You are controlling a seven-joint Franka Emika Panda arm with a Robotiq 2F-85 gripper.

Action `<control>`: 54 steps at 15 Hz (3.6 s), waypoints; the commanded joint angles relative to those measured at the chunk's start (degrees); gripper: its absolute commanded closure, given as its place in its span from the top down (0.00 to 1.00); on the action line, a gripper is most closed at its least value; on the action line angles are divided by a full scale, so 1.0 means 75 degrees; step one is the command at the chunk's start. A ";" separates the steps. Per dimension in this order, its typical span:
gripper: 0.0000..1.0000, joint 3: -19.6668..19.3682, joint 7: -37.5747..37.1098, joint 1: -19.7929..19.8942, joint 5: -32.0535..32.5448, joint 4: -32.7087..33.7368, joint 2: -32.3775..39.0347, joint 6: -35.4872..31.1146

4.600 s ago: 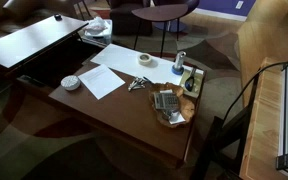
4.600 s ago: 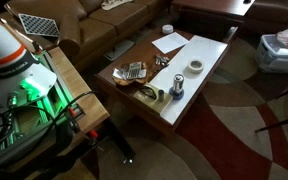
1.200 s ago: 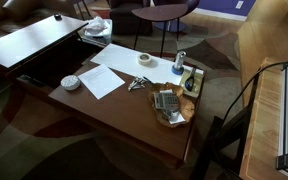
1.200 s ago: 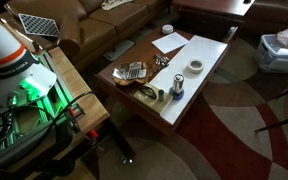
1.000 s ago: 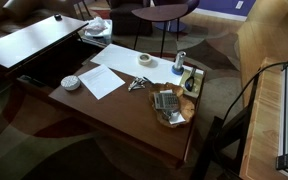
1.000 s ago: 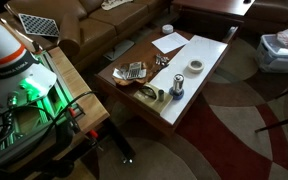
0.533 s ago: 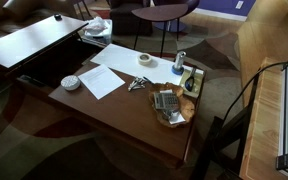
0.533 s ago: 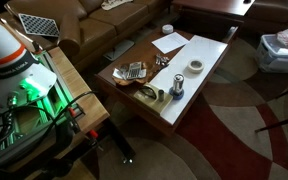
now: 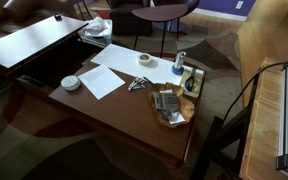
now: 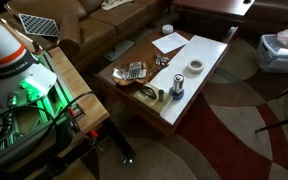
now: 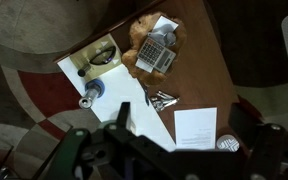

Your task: Move the silver can to the left

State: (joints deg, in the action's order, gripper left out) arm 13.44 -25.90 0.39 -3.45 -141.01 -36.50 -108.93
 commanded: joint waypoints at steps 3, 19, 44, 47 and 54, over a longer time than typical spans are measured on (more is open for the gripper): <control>1.00 0.0117 -0.1280 0.0588 0.0517 -0.0271 0.0421 -0.1003; 1.00 -0.0174 -0.4635 0.1354 0.1875 -0.1282 0.1640 -0.3444; 1.00 -0.1492 -0.9936 0.2218 0.7291 0.0442 0.7851 -0.5575; 1.00 -0.2092 -0.9546 0.1646 0.6633 0.0236 0.7711 -0.5740; 1.00 -0.2548 -0.9171 0.1259 0.5552 0.1273 0.8891 -0.5778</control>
State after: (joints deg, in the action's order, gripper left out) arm -1.49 -97.39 13.10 44.03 -136.04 24.89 -150.58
